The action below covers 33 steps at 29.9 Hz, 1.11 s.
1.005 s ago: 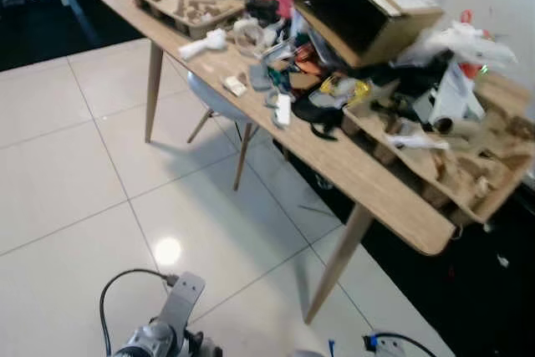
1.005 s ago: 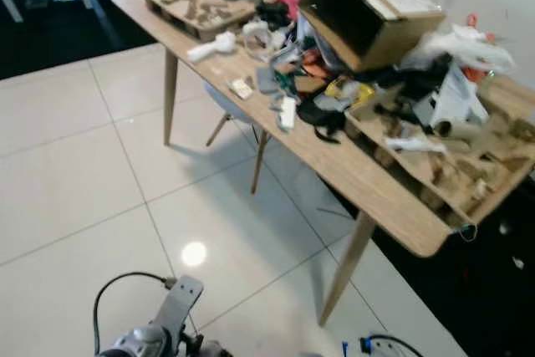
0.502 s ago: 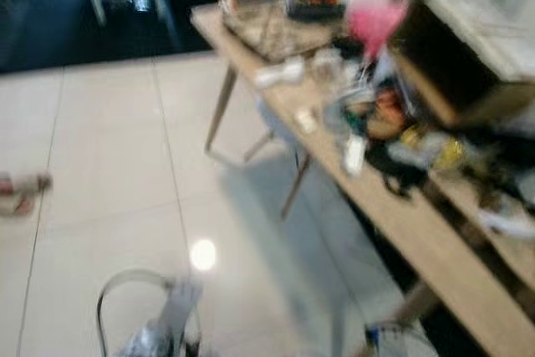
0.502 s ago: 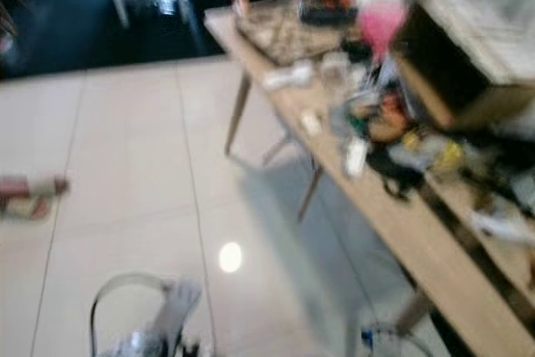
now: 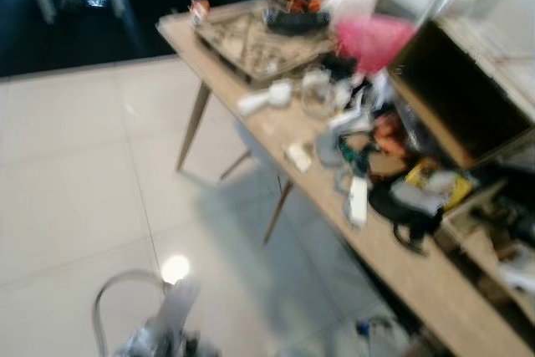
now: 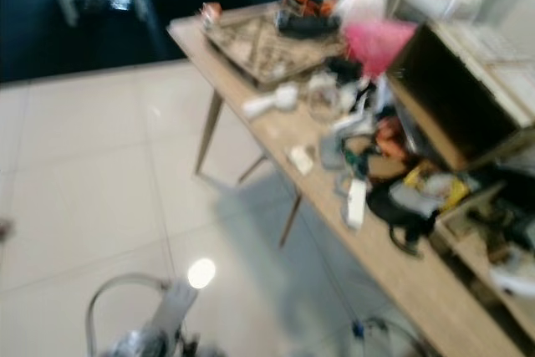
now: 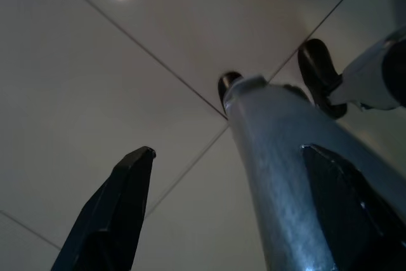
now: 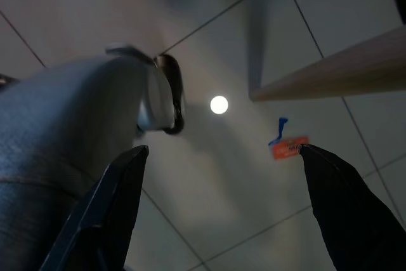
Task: Picking trash to rubbish bin
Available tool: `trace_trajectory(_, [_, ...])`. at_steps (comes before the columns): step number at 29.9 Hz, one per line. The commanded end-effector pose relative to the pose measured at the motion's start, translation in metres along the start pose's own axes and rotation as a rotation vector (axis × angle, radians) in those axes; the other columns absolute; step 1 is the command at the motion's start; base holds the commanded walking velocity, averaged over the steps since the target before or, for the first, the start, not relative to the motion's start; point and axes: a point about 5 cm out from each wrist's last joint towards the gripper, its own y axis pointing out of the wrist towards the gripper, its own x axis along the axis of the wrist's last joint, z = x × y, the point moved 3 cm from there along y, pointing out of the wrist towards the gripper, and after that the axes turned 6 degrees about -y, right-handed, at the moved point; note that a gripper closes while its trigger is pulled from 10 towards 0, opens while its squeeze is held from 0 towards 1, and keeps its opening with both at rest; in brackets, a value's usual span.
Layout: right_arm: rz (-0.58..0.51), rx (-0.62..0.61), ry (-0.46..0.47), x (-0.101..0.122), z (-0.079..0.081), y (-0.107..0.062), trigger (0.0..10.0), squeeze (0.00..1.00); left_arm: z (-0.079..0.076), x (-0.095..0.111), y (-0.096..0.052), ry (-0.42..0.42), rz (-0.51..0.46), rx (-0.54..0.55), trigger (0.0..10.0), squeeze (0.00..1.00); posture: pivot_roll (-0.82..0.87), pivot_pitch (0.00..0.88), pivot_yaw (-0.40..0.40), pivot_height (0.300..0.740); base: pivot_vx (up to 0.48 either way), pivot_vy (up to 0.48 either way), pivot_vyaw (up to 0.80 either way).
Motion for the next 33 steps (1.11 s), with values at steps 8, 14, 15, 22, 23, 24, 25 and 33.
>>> trace_trajectory(8, [0.103,0.043,-0.018,-0.032,0.011,-0.003,10.0,0.00,-0.002,-0.015,0.000,-0.057,0.031,0.015,10.0,0.00,0.10,0.076,-0.051,0.740,0.000,0.000,-0.52])
trace_trajectory(14, [0.128,0.035,-0.019,-0.048,-0.004,-0.009,10.0,0.00,0.000,-0.014,0.000,-0.060,0.020,0.043,10.0,0.00,0.11,0.084,-0.050,0.740,0.000,0.000,-0.78])
trace_trajectory(15, [0.117,0.021,-0.007,-0.048,-0.009,-0.010,10.0,0.00,0.001,-0.014,0.000,-0.073,0.017,0.053,10.0,0.00,0.11,0.084,-0.050,0.740,0.000,0.000,-0.50])
trace_trajectory(22, [0.099,0.018,0.010,-0.044,-0.014,-0.011,10.0,0.00,0.008,-0.015,-0.001,-0.156,-0.002,0.134,10.0,0.00,0.11,0.084,-0.046,0.740,0.000,0.000,0.00])
trace_trajectory(23, [0.096,0.023,0.008,-0.042,-0.011,-0.010,10.0,0.00,0.011,-0.015,-0.002,-0.185,-0.013,0.174,10.0,0.00,0.11,0.084,-0.046,0.740,0.000,0.000,0.00])
trace_trajectory(24, [0.094,0.028,0.004,-0.039,-0.006,-0.008,10.0,0.00,0.015,-0.015,-0.003,-0.228,-0.029,0.229,10.0,0.00,0.11,0.084,-0.046,0.740,0.000,0.000,0.00])
trace_trajectory(25, [0.094,0.028,0.004,-0.039,-0.006,-0.008,10.0,0.00,0.015,-0.015,-0.003,-0.228,-0.029,0.229,10.0,0.00,0.11,0.084,-0.046,0.740,0.000,0.000,0.00])
trace_trajectory(33, [0.116,0.002,-0.059,-0.031,0.020,0.000,10.0,0.00,0.168,0.008,-0.070,-0.636,-0.283,0.742,10.0,0.00,0.12,0.092,-0.050,0.740,0.000,0.000,0.00])
